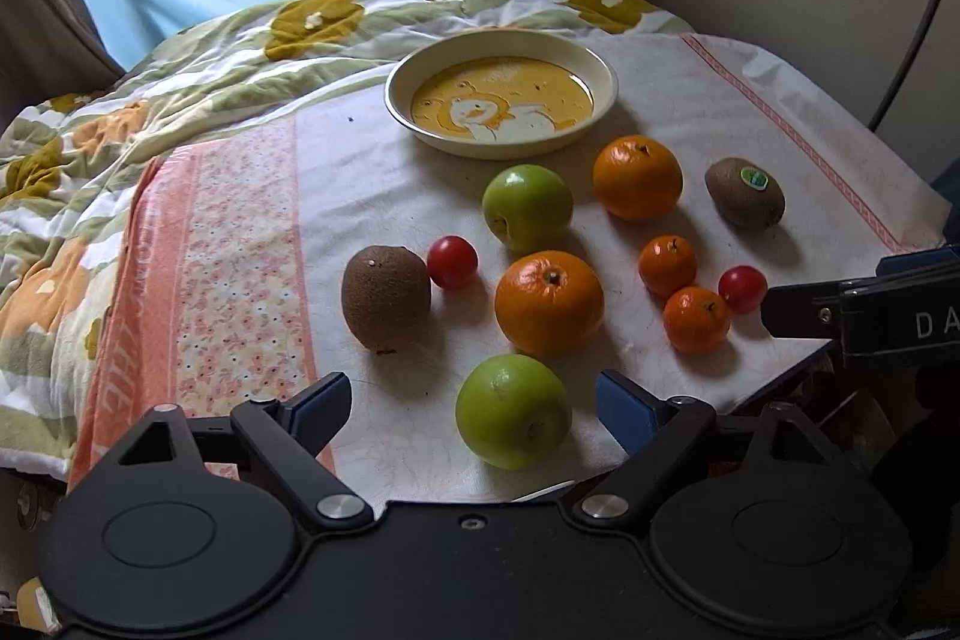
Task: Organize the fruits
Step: 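Reach the left tool to the large green apple while the right tool approaches a mandarin, then close the left tool on the green apple while the right tool grasps the mandarin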
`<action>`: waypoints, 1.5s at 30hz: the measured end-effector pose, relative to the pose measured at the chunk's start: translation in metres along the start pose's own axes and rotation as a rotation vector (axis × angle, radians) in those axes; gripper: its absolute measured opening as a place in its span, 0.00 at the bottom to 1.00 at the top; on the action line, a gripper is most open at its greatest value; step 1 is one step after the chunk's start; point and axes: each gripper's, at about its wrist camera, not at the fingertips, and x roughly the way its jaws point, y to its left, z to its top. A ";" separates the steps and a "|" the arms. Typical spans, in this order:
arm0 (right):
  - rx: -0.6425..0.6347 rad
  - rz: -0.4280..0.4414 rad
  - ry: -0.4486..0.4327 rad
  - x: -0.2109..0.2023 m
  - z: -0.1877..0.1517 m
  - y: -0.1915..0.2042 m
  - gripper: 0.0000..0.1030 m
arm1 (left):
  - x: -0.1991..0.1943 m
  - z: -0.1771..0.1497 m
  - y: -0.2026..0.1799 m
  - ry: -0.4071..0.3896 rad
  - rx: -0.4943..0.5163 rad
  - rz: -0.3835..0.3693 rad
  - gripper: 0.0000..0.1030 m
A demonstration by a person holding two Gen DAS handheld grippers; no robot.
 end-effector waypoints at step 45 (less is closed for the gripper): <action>-0.013 -0.149 0.047 0.083 0.000 0.047 0.57 | 0.056 -0.007 0.039 0.086 0.063 -0.193 0.59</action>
